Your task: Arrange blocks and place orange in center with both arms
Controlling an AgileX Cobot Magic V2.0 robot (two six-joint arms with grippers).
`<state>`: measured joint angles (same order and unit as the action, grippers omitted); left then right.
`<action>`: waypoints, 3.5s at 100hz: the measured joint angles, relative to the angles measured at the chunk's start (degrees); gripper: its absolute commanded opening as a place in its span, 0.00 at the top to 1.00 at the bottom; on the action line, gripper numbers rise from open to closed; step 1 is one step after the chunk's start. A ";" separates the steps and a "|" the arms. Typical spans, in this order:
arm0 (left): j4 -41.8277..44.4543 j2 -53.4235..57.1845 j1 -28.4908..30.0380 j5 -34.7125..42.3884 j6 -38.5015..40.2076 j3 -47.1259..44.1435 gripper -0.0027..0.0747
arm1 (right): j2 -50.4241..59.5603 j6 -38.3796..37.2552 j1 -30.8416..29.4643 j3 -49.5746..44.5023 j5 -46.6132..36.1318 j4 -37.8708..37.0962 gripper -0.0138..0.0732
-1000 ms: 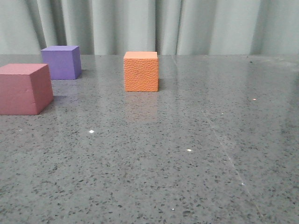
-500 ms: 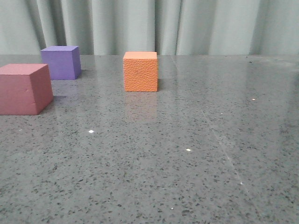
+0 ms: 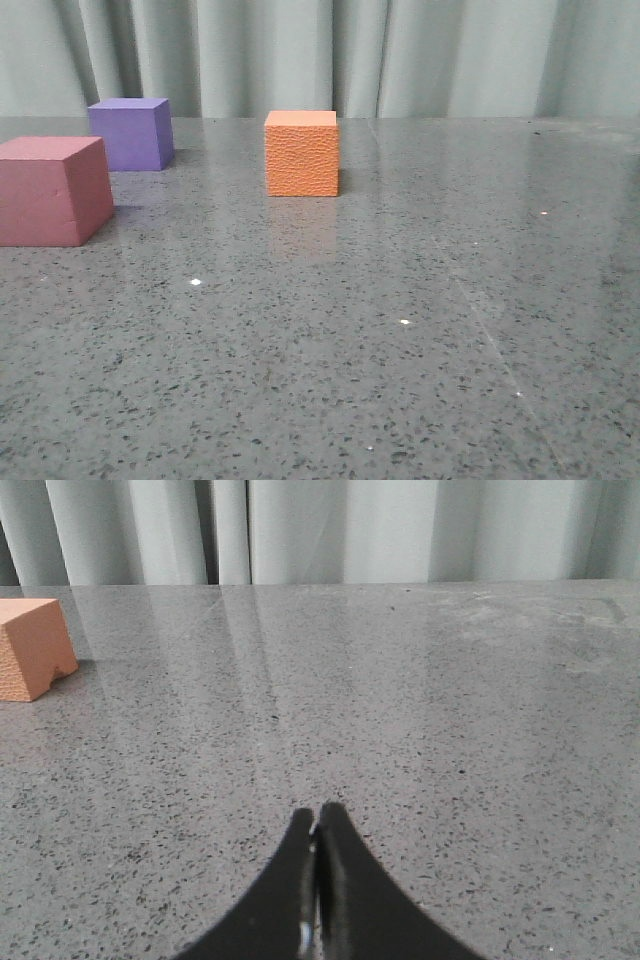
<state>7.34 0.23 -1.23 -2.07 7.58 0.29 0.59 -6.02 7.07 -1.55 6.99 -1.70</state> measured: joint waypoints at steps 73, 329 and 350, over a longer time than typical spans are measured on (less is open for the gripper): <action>0.32 0.00 0.00 4.44 0.00 0.00 0.99 | 0.00 0.00 0.00 0.00 -0.13 0.04 0.92; 3.96 -89.83 -33.20 -29.66 18.62 84.17 0.14 | 0.00 0.00 0.00 0.00 -0.30 0.13 0.92; 14.99 -102.68 -38.60 -35.02 29.95 95.39 0.14 | 0.00 0.00 0.00 0.00 -0.30 0.13 0.92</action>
<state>22.33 -102.45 -39.83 -37.09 37.53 95.69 0.59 -6.02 7.07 -1.55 6.68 -1.57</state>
